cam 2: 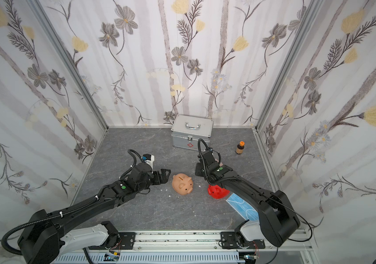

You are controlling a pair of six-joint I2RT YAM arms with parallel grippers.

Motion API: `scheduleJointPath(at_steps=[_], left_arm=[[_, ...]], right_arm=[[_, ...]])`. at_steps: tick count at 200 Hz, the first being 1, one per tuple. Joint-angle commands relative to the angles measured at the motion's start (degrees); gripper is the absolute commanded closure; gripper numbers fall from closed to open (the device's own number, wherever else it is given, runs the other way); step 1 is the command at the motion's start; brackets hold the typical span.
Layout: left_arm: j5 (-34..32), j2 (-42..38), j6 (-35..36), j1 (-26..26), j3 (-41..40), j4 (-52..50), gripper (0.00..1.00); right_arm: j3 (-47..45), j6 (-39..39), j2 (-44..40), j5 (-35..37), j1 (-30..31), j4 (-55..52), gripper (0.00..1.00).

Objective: Open piggy banks
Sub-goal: Move the piggy bank to the center of the board, then adjust the piggy bank at the center of the board.

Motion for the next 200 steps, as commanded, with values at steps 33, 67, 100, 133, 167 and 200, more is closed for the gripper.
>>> scheduleJointPath(at_steps=[33,67,100,133,167,200], left_arm=[[-4.1,0.9,3.4,-8.5,1.4,-3.8,0.0],[-5.8,4.0,5.1,-12.5,2.4,-5.8,0.0],[-6.6,7.7,6.1,-14.0,5.1,-7.6,0.0],[-6.4,12.8,7.9,-14.8,9.0,-9.8,0.0],[-9.2,16.3,8.6,-15.2,11.6,-12.3,0.0],[-13.6,17.8,8.2,-15.2,13.3,-16.8,0.0]], right_arm=[[-3.1,-2.1,-2.8,-0.6,1.7,1.0,0.81],[-3.8,-0.1,-2.3,-6.4,0.5,4.5,0.81],[-3.8,0.8,-1.1,-7.2,0.0,5.6,0.81],[-4.4,1.1,-0.9,-7.1,-0.6,5.8,0.8],[-4.9,1.2,-1.7,-6.3,-1.0,5.2,0.8],[-5.2,0.8,-2.1,-5.5,-1.0,5.1,0.8]])
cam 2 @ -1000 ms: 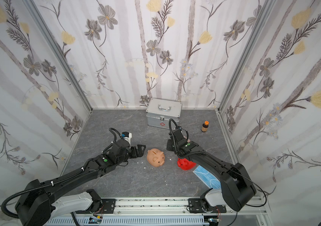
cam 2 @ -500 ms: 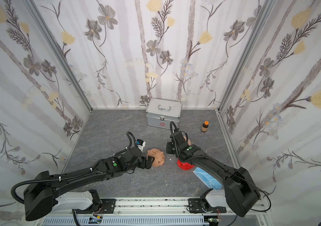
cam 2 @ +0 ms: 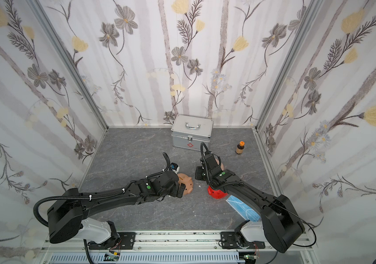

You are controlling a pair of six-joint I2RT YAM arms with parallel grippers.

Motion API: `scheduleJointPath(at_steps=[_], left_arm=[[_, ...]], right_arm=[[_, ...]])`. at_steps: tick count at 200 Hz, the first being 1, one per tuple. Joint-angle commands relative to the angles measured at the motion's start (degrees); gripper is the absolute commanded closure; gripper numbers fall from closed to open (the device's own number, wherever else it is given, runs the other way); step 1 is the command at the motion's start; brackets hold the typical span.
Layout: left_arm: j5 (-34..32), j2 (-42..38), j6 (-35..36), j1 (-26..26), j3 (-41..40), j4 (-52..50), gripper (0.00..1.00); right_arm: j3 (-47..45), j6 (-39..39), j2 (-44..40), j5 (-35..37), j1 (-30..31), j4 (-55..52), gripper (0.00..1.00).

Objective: Open piggy banks
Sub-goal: Adjust the piggy bank at the center of the board.

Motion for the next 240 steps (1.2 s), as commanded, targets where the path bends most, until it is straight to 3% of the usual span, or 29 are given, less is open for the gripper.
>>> scheduleJointPath(at_steps=[1,44,75,123,146,191,212,240], left_arm=[[-5.1,0.7,0.0,0.0,1.1,-4.2,0.0],[-9.4,-2.6,-2.6,0.7,-1.1,-5.9,0.0],[-9.5,-6.0,-6.0,4.8,-4.3,-5.9,0.0],[0.3,-7.4,-11.9,15.0,-6.4,0.1,0.0],[0.4,-10.8,-12.9,16.3,-7.6,0.7,0.0],[-3.8,-15.7,-14.1,17.6,-6.2,-8.6,0.0],[-1.6,-17.0,-15.3,20.3,-7.5,-7.2,0.0],[4.5,-21.2,-19.9,23.0,-13.6,1.9,0.0]], right_arm=[[-0.1,0.1,-0.2,1.5,-0.1,1.8,0.8],[-0.8,-0.1,0.7,-0.1,0.1,4.3,0.79],[-1.5,-0.5,1.0,-1.0,0.8,6.3,0.77],[0.2,-0.8,3.8,-2.1,4.1,8.9,0.76],[0.2,0.8,4.1,-0.2,4.8,9.4,0.76],[0.1,3.1,6.7,2.1,7.1,9.4,0.77],[-0.3,5.8,8.8,1.2,7.0,11.1,0.79],[-0.5,7.9,10.3,-1.0,7.0,13.5,0.79]])
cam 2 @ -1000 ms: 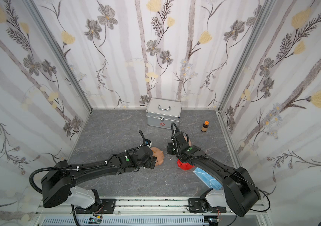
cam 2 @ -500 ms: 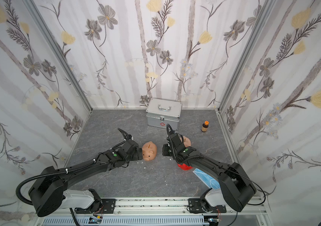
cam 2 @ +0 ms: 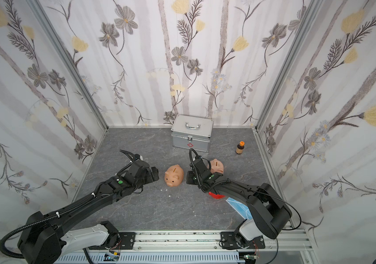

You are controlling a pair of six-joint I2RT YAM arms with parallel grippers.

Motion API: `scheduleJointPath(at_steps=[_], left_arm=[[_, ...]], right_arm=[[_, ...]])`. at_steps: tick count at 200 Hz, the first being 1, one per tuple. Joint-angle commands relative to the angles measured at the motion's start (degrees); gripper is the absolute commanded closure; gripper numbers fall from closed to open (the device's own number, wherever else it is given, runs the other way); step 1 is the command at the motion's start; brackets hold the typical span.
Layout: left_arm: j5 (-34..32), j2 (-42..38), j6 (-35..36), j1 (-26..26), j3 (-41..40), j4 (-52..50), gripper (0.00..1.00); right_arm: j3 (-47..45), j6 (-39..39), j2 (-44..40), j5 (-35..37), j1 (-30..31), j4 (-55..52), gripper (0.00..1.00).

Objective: Open piggy banks
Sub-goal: Adjust the piggy bank at the center of the board.

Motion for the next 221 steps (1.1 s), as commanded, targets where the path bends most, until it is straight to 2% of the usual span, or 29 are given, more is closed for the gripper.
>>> scheduleJointPath(at_steps=[1,31,52,66,110,141,161,193,221], left_arm=[[4.9,-2.8,-5.3,1.9,-3.9,6.7,0.0],[5.3,-5.9,-7.1,3.4,-5.5,8.0,0.0],[7.3,-7.7,-0.6,3.4,-6.9,11.4,0.0],[7.5,-8.0,0.9,3.4,-7.2,12.5,0.0],[13.1,-4.3,6.7,3.3,-3.9,13.1,0.0],[13.7,-0.5,8.4,2.5,-0.4,12.5,0.0],[10.5,2.8,8.9,0.5,3.5,8.8,0.0],[-2.5,8.8,7.2,-6.2,12.4,-2.6,0.0],[-6.9,15.1,5.3,-9.3,19.4,-11.1,0.0]], right_arm=[[0.0,3.2,1.2,-1.4,0.0,5.0,0.79],[1.1,3.4,3.7,-3.6,-0.1,6.8,0.79],[2.2,3.6,5.4,-5.0,-0.3,8.1,0.8],[3.1,3.6,6.4,-6.3,-0.5,9.3,0.8],[6.0,2.6,9.7,-12.9,-0.7,13.6,0.8],[5.1,1.7,8.4,-13.4,-1.0,16.3,0.8],[2.4,1.7,3.8,-9.3,-1.1,16.6,0.8],[-4.2,0.9,-8.1,0.5,-1.0,14.6,0.76],[-9.5,1.7,-17.5,6.0,-1.0,13.5,0.55]])
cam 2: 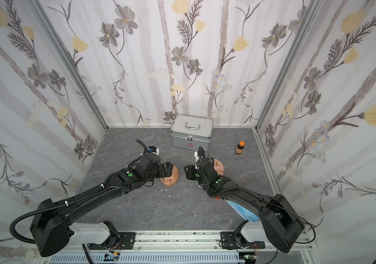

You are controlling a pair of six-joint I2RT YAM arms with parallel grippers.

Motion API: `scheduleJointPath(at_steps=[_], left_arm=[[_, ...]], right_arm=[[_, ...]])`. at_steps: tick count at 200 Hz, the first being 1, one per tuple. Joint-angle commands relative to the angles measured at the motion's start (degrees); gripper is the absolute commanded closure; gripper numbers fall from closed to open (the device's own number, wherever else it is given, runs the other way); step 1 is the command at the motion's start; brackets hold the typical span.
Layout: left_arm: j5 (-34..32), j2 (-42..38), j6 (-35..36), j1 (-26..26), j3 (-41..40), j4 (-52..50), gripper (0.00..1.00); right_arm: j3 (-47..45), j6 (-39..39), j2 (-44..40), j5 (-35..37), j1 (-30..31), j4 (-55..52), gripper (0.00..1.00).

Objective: Open piggy banks
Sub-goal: Adjust the piggy bank at the center of the board.

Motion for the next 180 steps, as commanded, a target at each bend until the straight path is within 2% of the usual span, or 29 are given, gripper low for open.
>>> scheduleJointPath(at_steps=[1,26,75,152,180], left_arm=[[-7.7,3.9,-2.0,-2.0,4.1,-10.1,0.0],[-7.5,8.1,-3.2,-2.9,7.3,-12.8,0.0],[-3.0,13.1,-1.7,-3.3,10.9,-12.5,0.0],[-3.0,20.3,-0.2,-3.3,17.0,-19.2,0.0],[-1.7,20.7,-0.2,-3.5,16.6,-19.7,0.0]], right_arm=[[-3.1,0.3,-5.7,7.7,0.0,0.4,0.54],[-5.5,0.6,-12.9,11.3,0.0,-1.4,0.44],[-6.9,-0.2,-20.2,15.1,-0.6,-4.4,0.36],[-8.3,-0.5,-22.1,15.8,-1.5,-4.8,0.35],[-8.2,-0.7,-21.6,15.5,-1.5,-4.6,0.35]])
